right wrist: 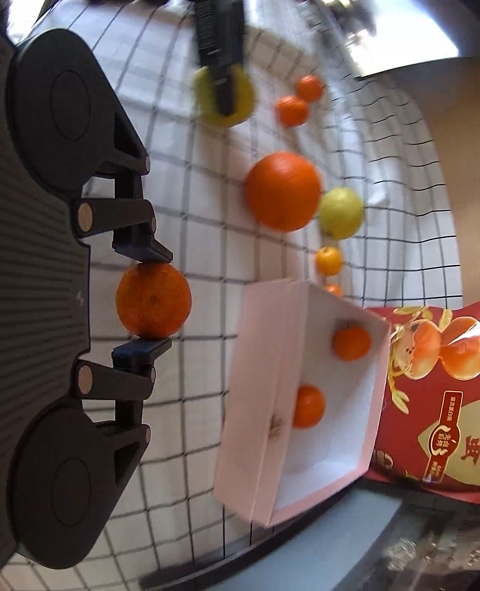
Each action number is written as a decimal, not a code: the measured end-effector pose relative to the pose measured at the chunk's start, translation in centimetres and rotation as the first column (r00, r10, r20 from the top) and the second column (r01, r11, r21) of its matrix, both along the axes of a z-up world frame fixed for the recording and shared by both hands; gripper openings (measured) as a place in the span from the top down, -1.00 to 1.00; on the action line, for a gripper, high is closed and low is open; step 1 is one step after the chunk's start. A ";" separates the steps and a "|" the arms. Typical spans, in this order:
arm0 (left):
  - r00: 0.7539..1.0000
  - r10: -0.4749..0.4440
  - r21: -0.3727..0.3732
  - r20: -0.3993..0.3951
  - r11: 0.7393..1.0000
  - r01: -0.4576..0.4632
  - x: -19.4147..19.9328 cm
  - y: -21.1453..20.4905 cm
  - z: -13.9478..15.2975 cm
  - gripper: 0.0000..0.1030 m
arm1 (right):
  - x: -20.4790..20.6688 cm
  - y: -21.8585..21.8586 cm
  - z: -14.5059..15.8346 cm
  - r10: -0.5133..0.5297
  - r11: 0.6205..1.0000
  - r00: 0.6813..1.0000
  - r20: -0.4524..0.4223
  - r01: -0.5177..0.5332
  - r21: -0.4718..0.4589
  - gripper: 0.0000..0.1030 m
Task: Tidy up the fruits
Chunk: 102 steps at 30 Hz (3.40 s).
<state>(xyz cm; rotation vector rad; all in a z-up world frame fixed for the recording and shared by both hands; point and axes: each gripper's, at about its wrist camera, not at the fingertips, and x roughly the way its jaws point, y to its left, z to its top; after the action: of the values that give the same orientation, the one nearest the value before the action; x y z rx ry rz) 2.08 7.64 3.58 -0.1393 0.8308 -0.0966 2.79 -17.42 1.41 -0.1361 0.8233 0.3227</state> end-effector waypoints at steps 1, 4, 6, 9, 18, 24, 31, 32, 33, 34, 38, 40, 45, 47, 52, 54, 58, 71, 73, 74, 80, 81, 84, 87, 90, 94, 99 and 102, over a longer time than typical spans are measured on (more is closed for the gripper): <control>1.000 -0.002 -0.016 -0.008 1.000 0.001 0.0 0.2 -0.3 -0.26 | -0.2 0.0 -0.2 0.001 1.000 1.000 -0.004 -0.001 0.008 0.17; 1.000 -0.012 -0.034 -0.015 0.999 0.012 0.0 0.2 -0.7 -0.26 | -0.5 0.1 -0.6 0.002 1.000 1.000 -0.012 -0.001 0.031 0.17; 0.999 -0.025 -0.036 -0.020 0.999 0.024 0.0 0.1 -0.9 -0.24 | -0.7 0.3 -0.9 0.001 1.000 1.000 -0.002 -0.001 0.025 0.16; 0.999 -0.040 -0.049 -0.034 0.998 0.038 -0.1 0.1 -1.2 -0.24 | -1.0 0.6 -1.1 0.001 1.000 1.000 0.032 -0.002 0.014 0.11; 0.998 -0.040 -0.054 -0.044 0.998 0.038 -0.5 0.3 -1.1 -0.25 | -1.6 0.8 -2.5 -0.037 0.999 0.996 0.082 0.037 -0.002 -0.59; 0.997 -0.027 -0.082 -0.078 0.996 0.020 -0.7 0.5 -0.8 -0.24 | -1.9 0.4 -3.2 -0.043 0.999 0.994 0.104 0.041 0.015 -0.91; 0.986 -0.134 -0.144 -0.098 0.982 0.119 -2.5 -1.6 -0.2 -0.24 | -2.1 0.4 -3.4 -0.050 0.999 0.993 0.105 0.048 0.019 -1.00; 0.984 -0.150 -0.150 -0.099 0.979 0.134 -2.5 -2.1 -0.2 -0.24 | -2.1 0.4 -3.4 -0.048 0.999 0.993 0.105 0.046 0.019 -1.00; 0.981 -0.164 -0.156 -0.100 0.977 0.147 -2.6 -2.6 -0.2 -0.24 | -2.1 0.4 -3.4 -0.046 0.999 0.994 0.101 0.045 0.018 -1.00; 0.979 -0.175 -0.159 -0.103 0.975 0.157 -2.7 -3.0 -0.3 -0.24 | -2.0 0.4 -3.3 -0.044 0.999 0.994 0.096 0.043 0.016 -1.00; 0.971 -0.209 -0.152 -0.115 0.970 0.191 -3.1 -4.1 -0.5 -0.24 | -1.6 0.3 -3.2 -0.011 1.000 0.997 0.082 0.010 0.007 -1.00; 0.968 -0.218 -0.149 -0.122 0.969 0.199 -3.4 -4.3 -0.5 -0.24 | -1.5 0.3 -3.1 0.001 1.000 0.997 0.074 -0.001 0.004 -1.00; 0.967 -0.217 -0.150 -0.136 0.969 0.196 -3.7 -4.2 -0.5 -0.24 | -1.9 0.3 -2.7 0.010 1.000 0.996 0.086 -0.010 0.007 -0.68; 0.966 -0.217 -0.149 -0.141 0.969 0.196 -3.8 -4.2 -0.5 -0.24 | -2.1 0.2 -2.4 0.018 1.000 0.996 0.091 -0.019 0.011 -0.40; 0.964 -0.225 -0.144 -0.145 0.968 0.204 -3.9 -4.7 -0.6 -0.24 | -2.5 0.0 -1.9 0.021 0.999 0.997 0.079 -0.024 0.037 0.18; 0.962 -0.229 -0.142 -0.146 0.968 0.209 -3.9 -4.9 -0.5 -0.24 | -2.7 -0.3 -1.8 0.013 0.999 0.997 0.082 -0.016 0.036 0.18; 0.960 -0.241 -0.151 -0.140 0.964 0.220 -3.4 -5.4 -0.4 -0.24 | -3.3 -1.2 -1.5 -0.018 0.999 0.995 0.095 0.015 0.036 0.19; 0.951 -0.285 -0.154 0.116 0.941 0.301 7.1 -8.6 8.8 -0.25 | -2.4 -6.4 4.8 -0.154 0.985 0.964 0.217 0.132 0.114 0.57; 0.953 -0.274 -0.175 0.130 0.940 0.294 7.9 -8.8 9.4 -0.25 | -2.1 -6.7 4.2 -0.163 0.984 0.966 0.200 0.144 0.104 0.54; 0.953 -0.273 -0.186 0.135 0.937 0.295 8.0 -8.8 9.4 -0.25 | -2.0 -6.7 3.6 -0.166 0.984 0.969 0.180 0.150 0.099 0.49; 0.961 -0.273 -0.188 0.052 0.942 0.278 6.0 -8.2 6.5 -0.25 | -3.0 -5.9 0.5 -0.155 0.985 0.978 0.137 0.143 0.094 -0.13; 0.961 -0.273 -0.186 0.033 0.943 0.275 5.4 -8.0 5.9 -0.25 | -2.9 -5.6 0.1 -0.141 0.987 0.981 0.134 0.128 0.096 -0.17; 0.961 -0.275 -0.190 -0.033 0.946 0.264 3.6 -7.6 3.8 -0.25 | -2.3 -4.6 -0.9 -0.114 0.991 0.986 0.122 0.104 0.081 -0.18; 0.959 -0.269 -0.206 -0.092 0.947 0.246 1.8 -7.1 1.8 -0.25 | -1.4 -4.2 -1.8 -0.117 0.990 0.989 0.095 0.109 0.086 -0.17; 0.956 -0.267 -0.199 -0.119 0.950 0.240 0.5 -6.8 0.7 -0.25 | -1.3 -3.8 -2.3 -0.102 0.992 0.992 0.076 0.096 0.079 -0.11; 0.953 -0.269 -0.189 -0.136 0.952 0.242 -0.2 -6.9 0.0 -0.25 | -1.8 -3.7 -2.5 -0.085 0.995 0.992 0.093 0.081 0.050 0.18; 0.953 -0.292 -0.207 -0.081 0.940 0.271 1.1 -7.8 1.8 -0.25 | -1.2 -4.9 -1.0 -0.114 0.991 0.989 0.092 0.106 0.084 0.19; 0.941 -0.338 -0.168 0.008 0.927 0.334 3.9 -9.1 5.0 -0.25 | 0.0 -6.1 2.8 -0.121 0.988 0.978 0.172 0.101 0.120 0.19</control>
<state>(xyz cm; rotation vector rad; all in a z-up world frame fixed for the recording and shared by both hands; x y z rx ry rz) 5.96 -1.51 8.62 -0.1548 0.8617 -0.4905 2.82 -23.51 4.25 -0.0149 0.6303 0.2455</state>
